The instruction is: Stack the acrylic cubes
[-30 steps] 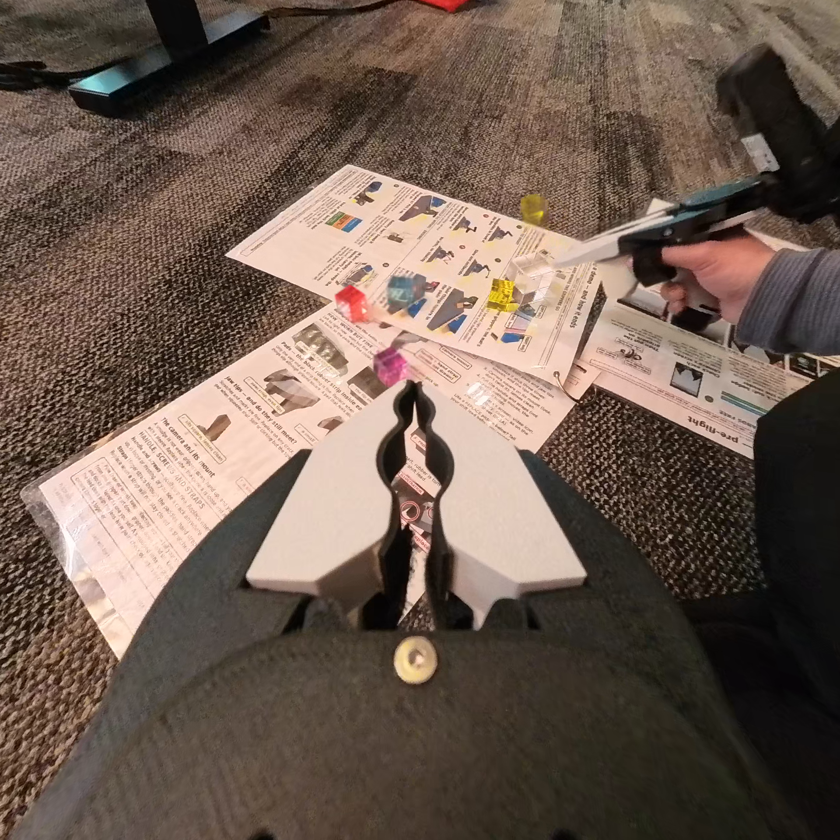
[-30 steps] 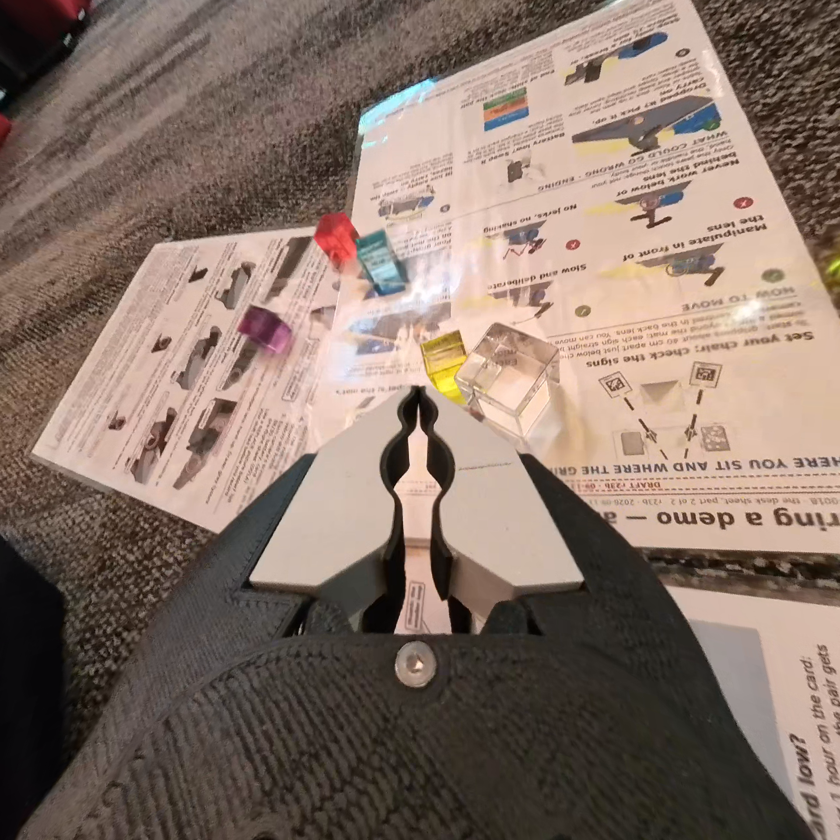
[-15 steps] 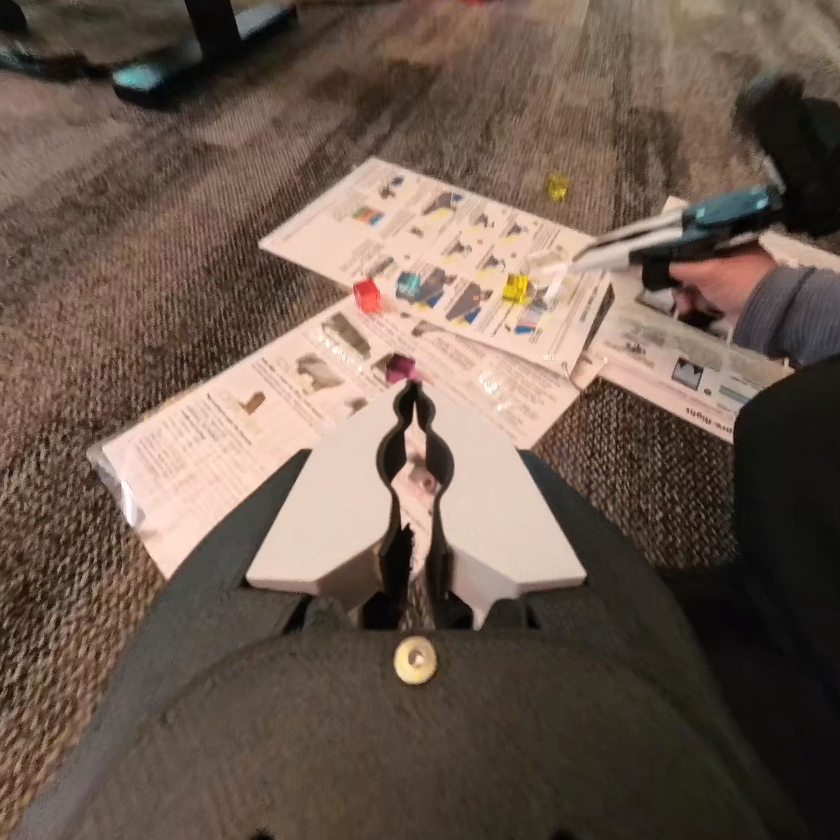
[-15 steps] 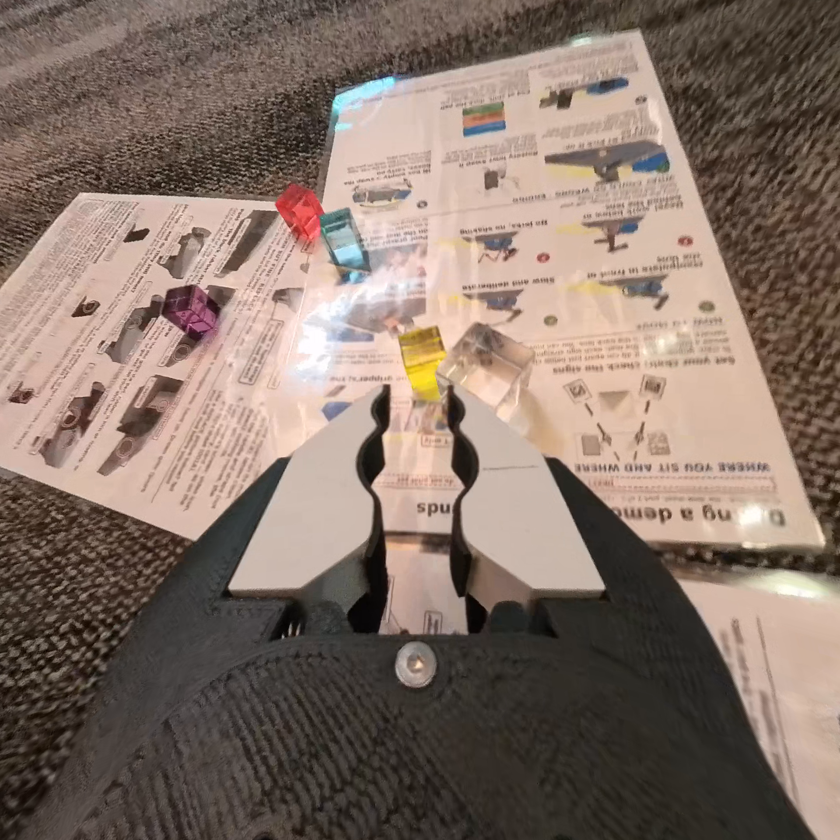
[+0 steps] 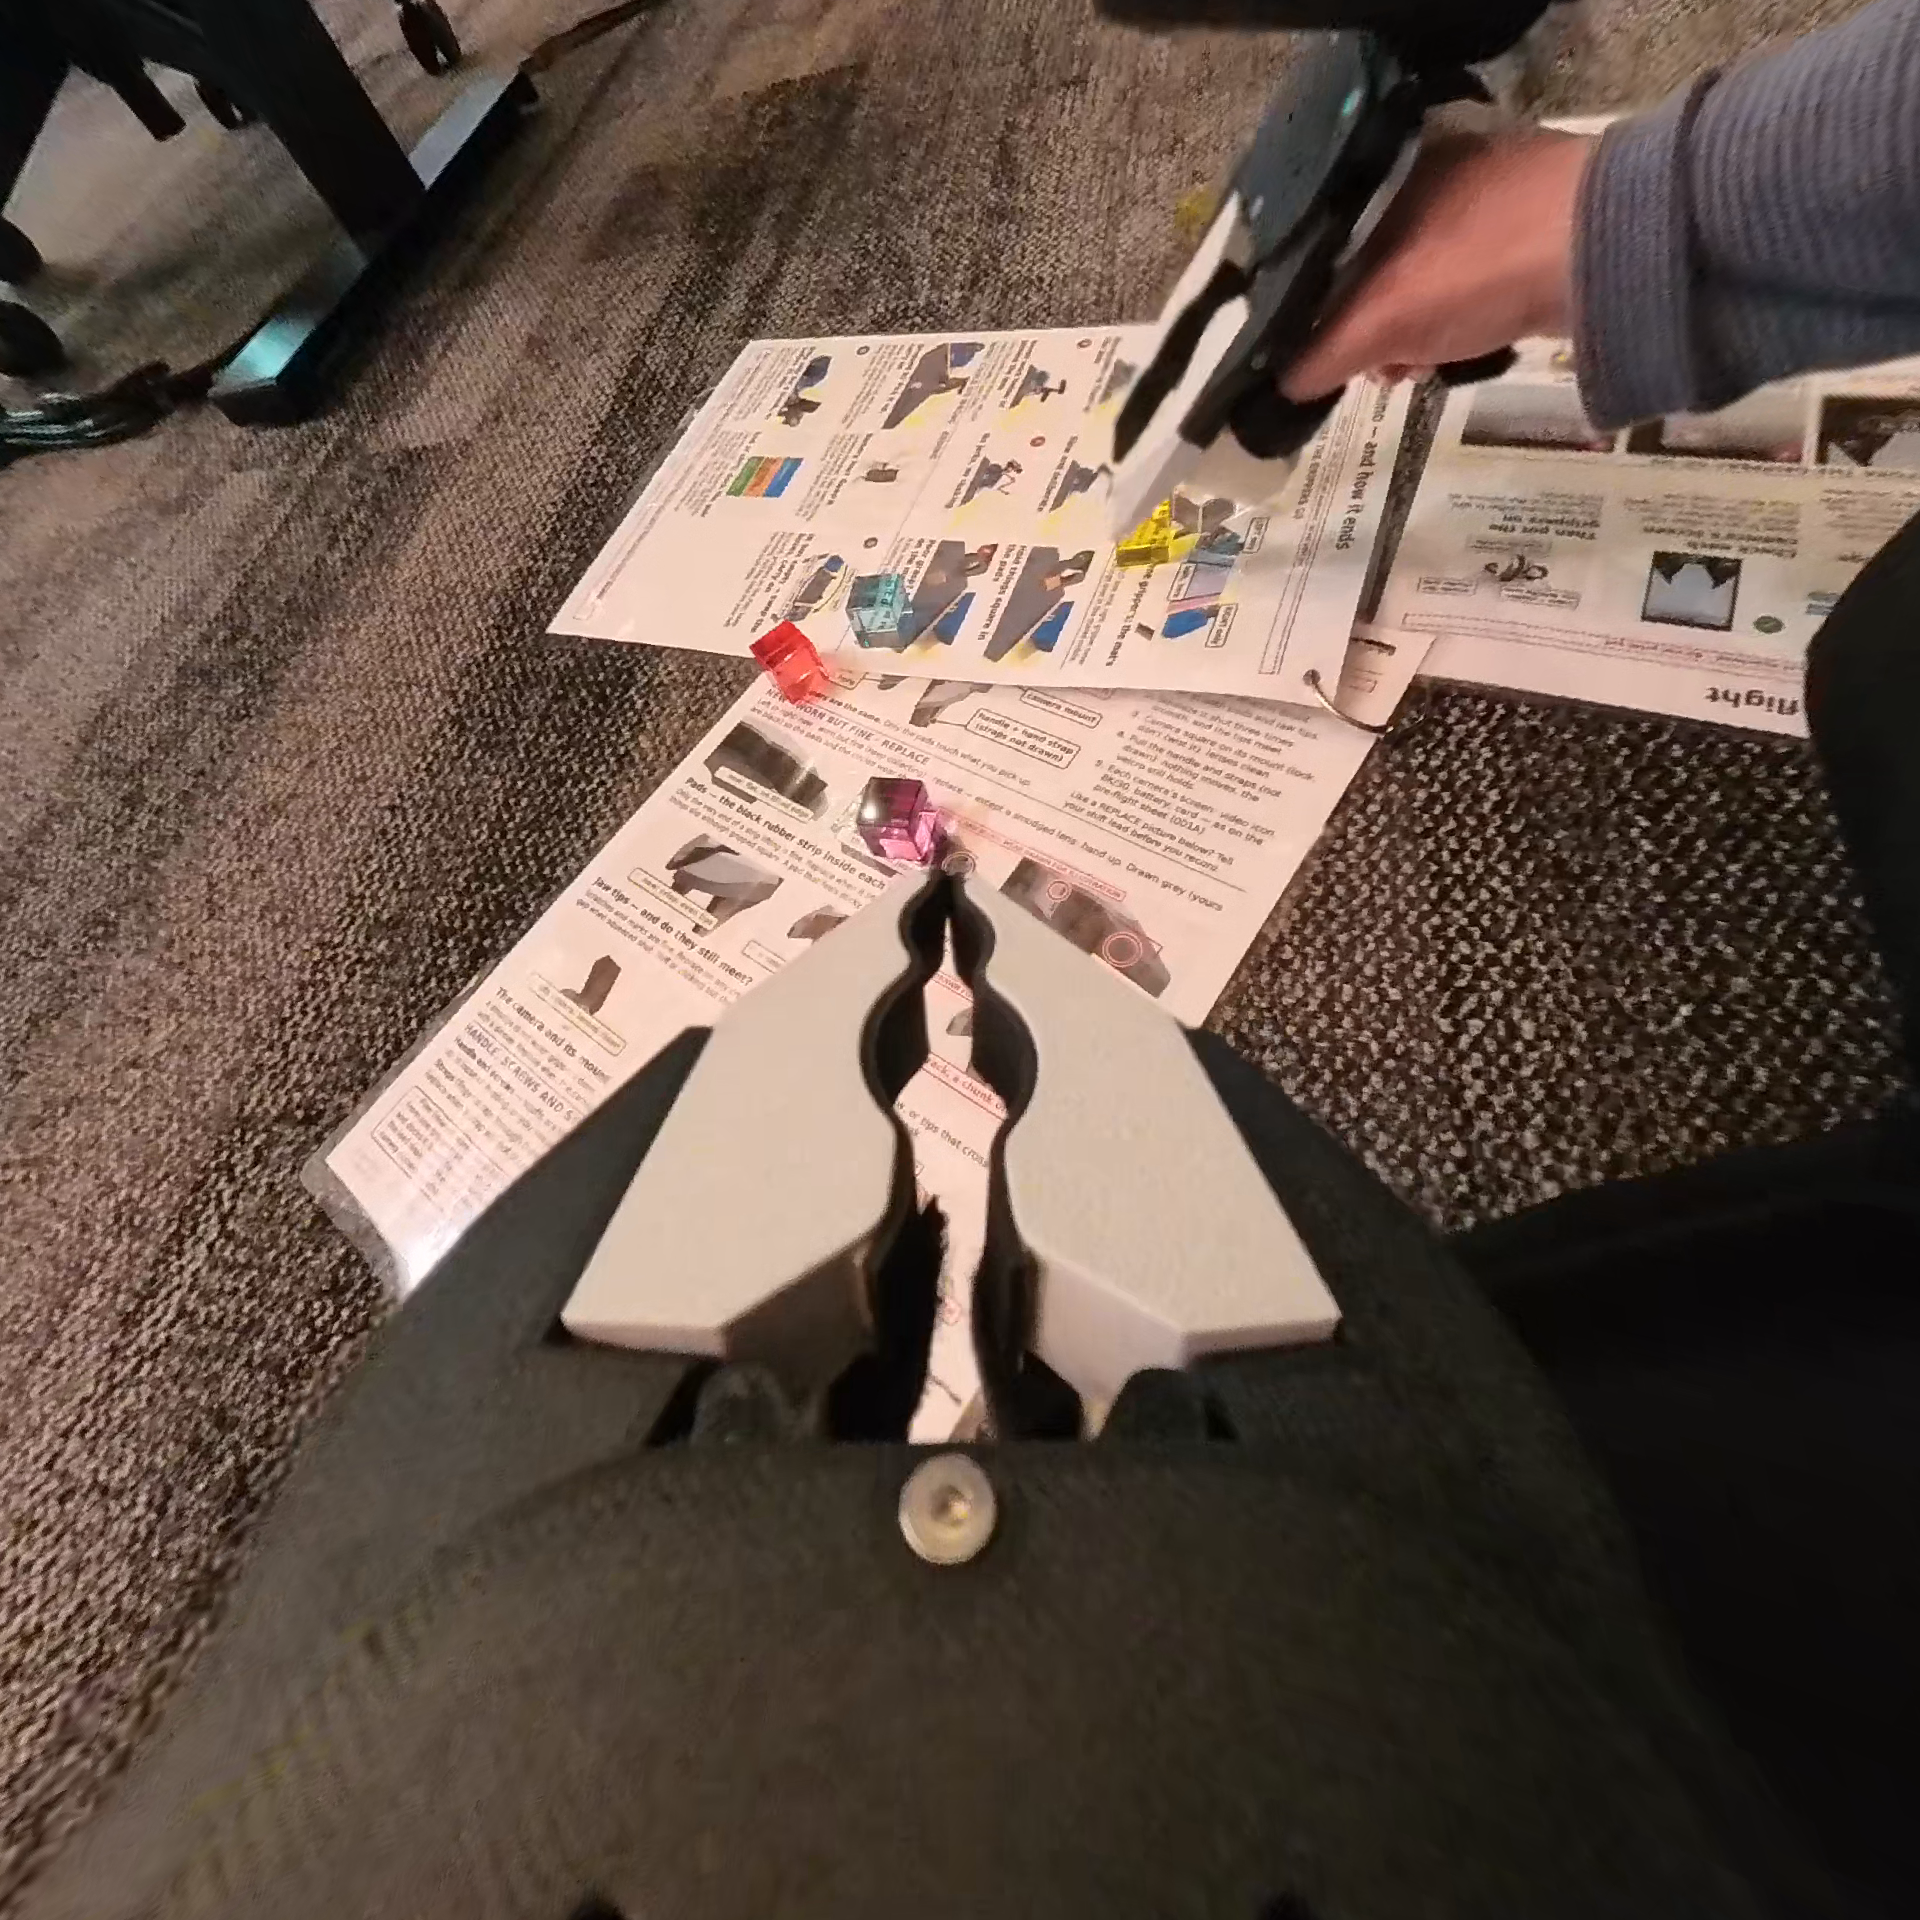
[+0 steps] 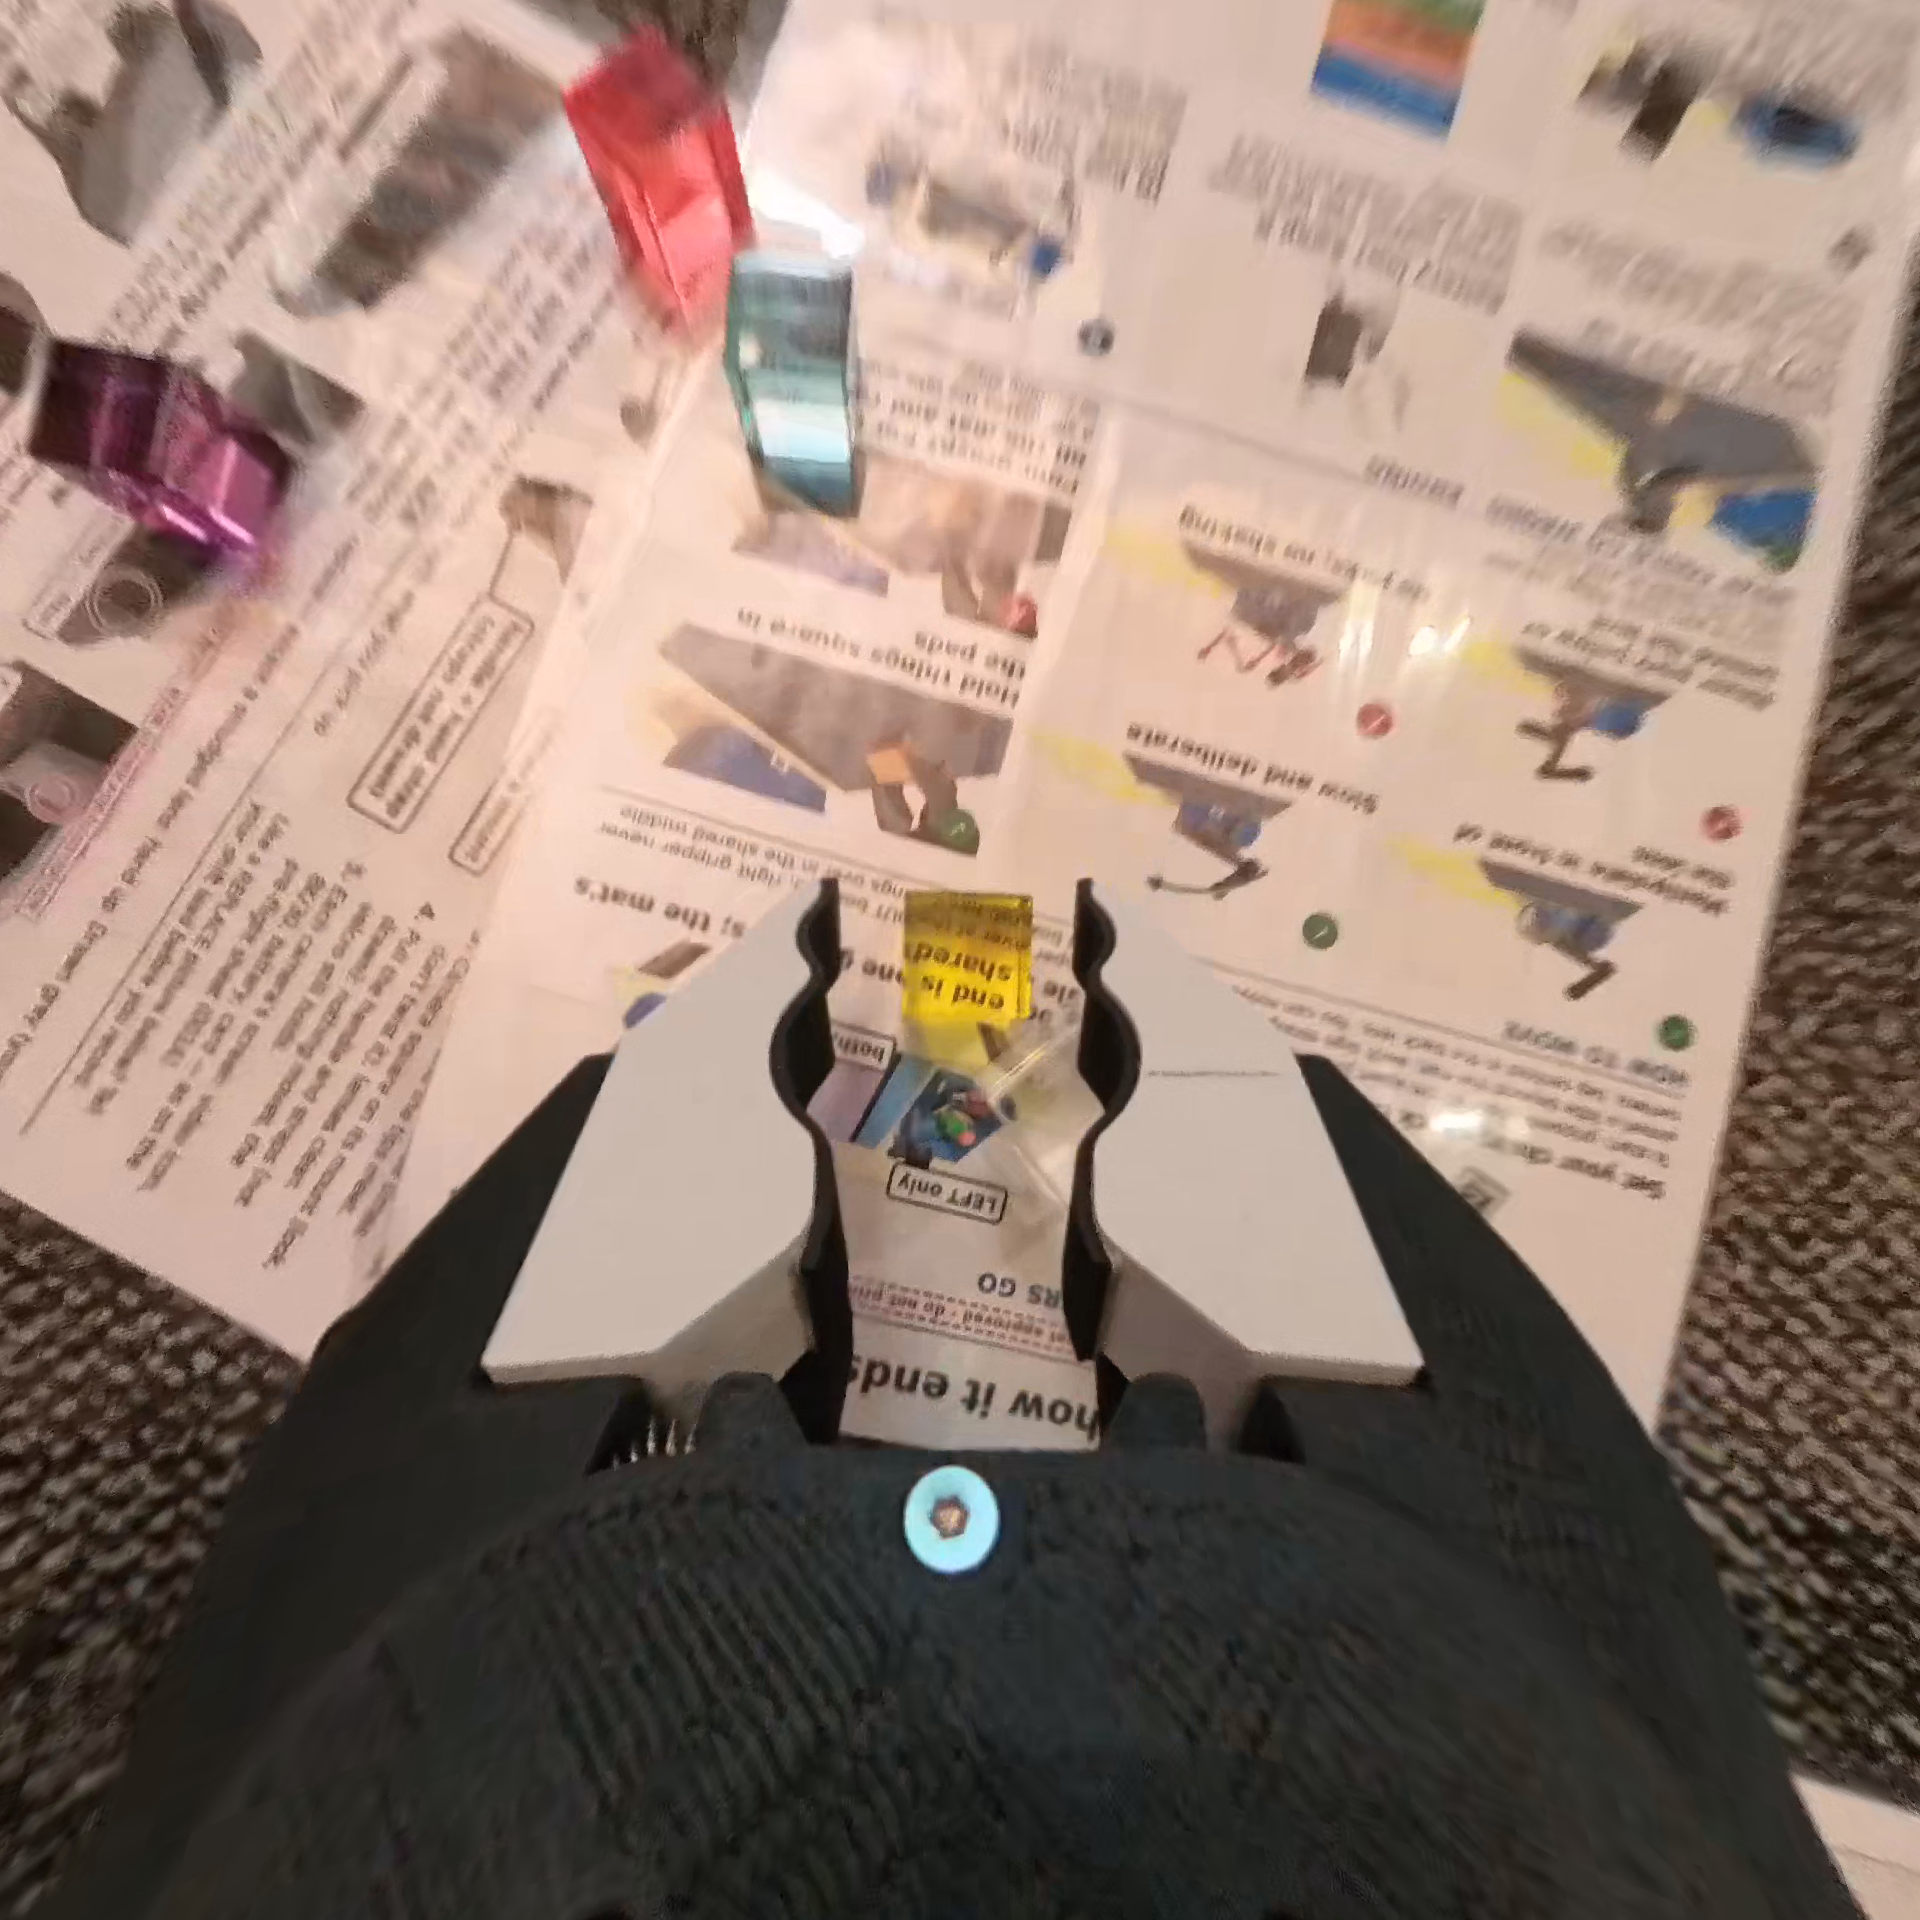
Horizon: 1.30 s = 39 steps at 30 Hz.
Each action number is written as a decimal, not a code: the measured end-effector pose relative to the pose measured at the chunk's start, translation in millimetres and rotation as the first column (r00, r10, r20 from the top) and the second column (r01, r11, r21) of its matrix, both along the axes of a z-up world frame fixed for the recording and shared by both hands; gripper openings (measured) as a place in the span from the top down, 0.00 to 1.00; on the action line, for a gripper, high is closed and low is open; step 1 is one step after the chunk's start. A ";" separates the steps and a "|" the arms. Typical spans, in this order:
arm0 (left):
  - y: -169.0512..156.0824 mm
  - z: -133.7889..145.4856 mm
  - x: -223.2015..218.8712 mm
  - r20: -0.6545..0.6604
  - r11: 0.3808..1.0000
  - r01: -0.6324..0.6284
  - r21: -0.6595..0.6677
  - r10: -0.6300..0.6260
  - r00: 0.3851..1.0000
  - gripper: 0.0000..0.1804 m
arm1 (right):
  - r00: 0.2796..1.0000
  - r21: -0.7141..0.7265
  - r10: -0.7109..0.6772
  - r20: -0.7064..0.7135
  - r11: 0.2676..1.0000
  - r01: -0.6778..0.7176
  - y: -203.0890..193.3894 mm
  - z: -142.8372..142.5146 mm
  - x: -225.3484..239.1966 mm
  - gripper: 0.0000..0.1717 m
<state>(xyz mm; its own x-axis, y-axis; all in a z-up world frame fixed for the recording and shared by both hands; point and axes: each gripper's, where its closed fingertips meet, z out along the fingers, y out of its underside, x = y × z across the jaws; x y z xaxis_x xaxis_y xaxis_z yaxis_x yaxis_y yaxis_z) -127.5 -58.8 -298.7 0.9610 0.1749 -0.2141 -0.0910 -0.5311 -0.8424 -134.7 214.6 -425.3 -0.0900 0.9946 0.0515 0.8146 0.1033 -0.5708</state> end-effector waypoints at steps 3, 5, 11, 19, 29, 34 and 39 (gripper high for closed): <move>-0.5 1.3 -3.8 0.032 1.000 -0.018 0.022 0.017 0.999 1.00 | 0.999 -0.033 0.015 0.048 0.999 -0.013 -3.6 -9.2 4.9 0.75; 0.0 1.4 -3.9 0.033 1.000 -0.016 0.025 0.016 0.999 1.00 | 0.997 0.020 0.029 0.075 0.999 -0.030 -1.4 -12.0 6.5 0.77; -0.3 1.8 -3.6 0.029 1.000 -0.011 0.028 0.010 1.000 1.00 | 0.995 0.030 0.016 0.103 0.999 -0.019 -6.0 -11.9 6.3 0.85; -0.9 4.4 -5.0 0.029 0.999 -0.018 0.044 0.017 0.999 1.00 | 0.983 -0.037 -0.185 -0.019 0.982 0.184 30.4 42.0 28.8 0.85; -1.3 5.1 -4.8 0.031 0.999 -0.015 0.050 0.013 0.999 1.00 | 0.981 -0.055 -0.194 0.016 0.979 0.194 36.3 34.1 37.6 0.85; -1.2 4.5 -5.3 0.028 0.999 -0.016 0.047 0.015 0.999 1.00 | 0.986 -0.004 -0.158 0.047 0.987 0.158 34.6 29.0 35.8 0.85; -1.1 4.2 -5.5 0.029 0.999 -0.017 0.046 0.016 0.999 1.00 | 0.987 0.007 -0.153 0.038 0.988 0.153 35.8 29.4 35.6 0.84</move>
<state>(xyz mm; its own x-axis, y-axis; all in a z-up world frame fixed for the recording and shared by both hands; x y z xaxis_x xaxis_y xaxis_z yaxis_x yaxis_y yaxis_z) -133.0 -59.8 -294.5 0.9636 0.1995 -0.1779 -0.0581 -0.4932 -0.8680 -99.1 250.5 -395.9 0.0614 0.9966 0.0550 0.8422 -0.0222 -0.5387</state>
